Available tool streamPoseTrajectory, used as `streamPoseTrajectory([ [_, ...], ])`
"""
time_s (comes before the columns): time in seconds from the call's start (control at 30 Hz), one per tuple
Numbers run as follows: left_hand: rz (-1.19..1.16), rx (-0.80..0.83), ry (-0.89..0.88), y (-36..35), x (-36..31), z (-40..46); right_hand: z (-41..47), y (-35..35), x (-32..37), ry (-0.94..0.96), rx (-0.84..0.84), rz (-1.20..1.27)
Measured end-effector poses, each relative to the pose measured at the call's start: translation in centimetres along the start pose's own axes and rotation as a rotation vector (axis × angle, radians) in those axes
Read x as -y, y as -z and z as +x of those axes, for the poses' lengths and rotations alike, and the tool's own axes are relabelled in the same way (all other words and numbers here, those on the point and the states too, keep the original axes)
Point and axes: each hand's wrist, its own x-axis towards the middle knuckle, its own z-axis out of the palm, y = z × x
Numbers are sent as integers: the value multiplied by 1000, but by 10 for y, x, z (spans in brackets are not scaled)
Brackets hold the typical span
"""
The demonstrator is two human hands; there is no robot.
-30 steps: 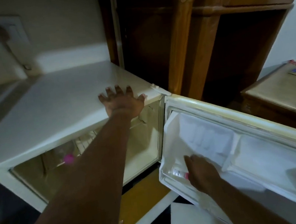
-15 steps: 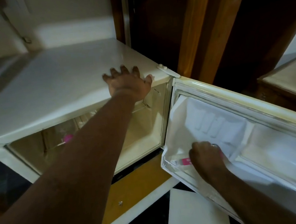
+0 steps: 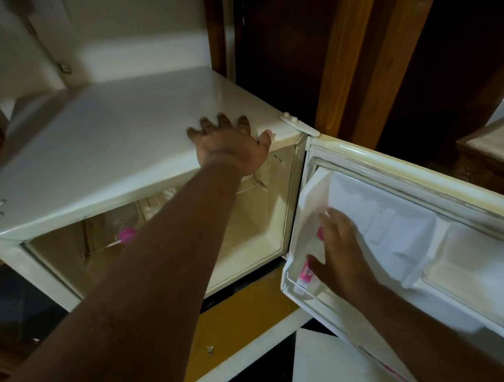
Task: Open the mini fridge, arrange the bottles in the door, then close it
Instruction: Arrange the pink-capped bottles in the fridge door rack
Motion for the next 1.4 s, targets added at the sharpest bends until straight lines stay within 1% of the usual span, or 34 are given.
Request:
streamPoseTrajectory([
  [0.07,-2,-4,-8,-1,-1,-2,6,-2,6,-203,46,238],
  [0.1,-3,-8,-11,-1,-1,-2,8,-4,8,-251,84,289],
  [0.13,-3,-10,-14,-1,-1,-3,10,-5,9,-264,96,308],
  [0.23,3,-9,-19,2,0,-3,14,-3,10,-243,41,299],
  [0.3,9,-13,-23,2,0,-3,17,-1,8,-257,35,307],
  [0.5,21,-24,-29,-1,0,-2,21,0,2,-321,103,362],
  [0.6,17,-27,-32,-2,-2,-2,4,5,-5,-402,85,428],
  [0.67,22,-22,-33,-3,-3,-3,-27,6,-19,-443,75,399],
  [0.7,27,-22,-33,-2,-3,-3,-47,6,-30,-452,116,354],
  [0.8,32,-35,-24,-4,-3,-2,-110,12,-78,-493,436,117],
  [0.83,36,-35,-20,-4,-3,0,-127,19,-94,-513,517,81],
  [0.9,46,-32,-19,-5,-2,2,-150,36,-116,-565,618,8],
  [1.0,40,-35,-28,-5,0,3,-154,48,-121,-610,720,-155],
  [1.07,34,-32,-22,-5,2,4,-147,47,-118,-626,786,-202],
  [1.17,28,-2,-17,-5,1,4,-139,47,-119,-626,890,-200],
  [1.23,43,-19,-26,-5,1,4,-137,52,-122,-619,840,-212],
  [1.3,59,-35,-27,-4,0,3,-136,55,-124,-576,723,-159],
  [1.4,51,-20,-25,-3,0,3,-131,56,-114,-581,486,142],
])
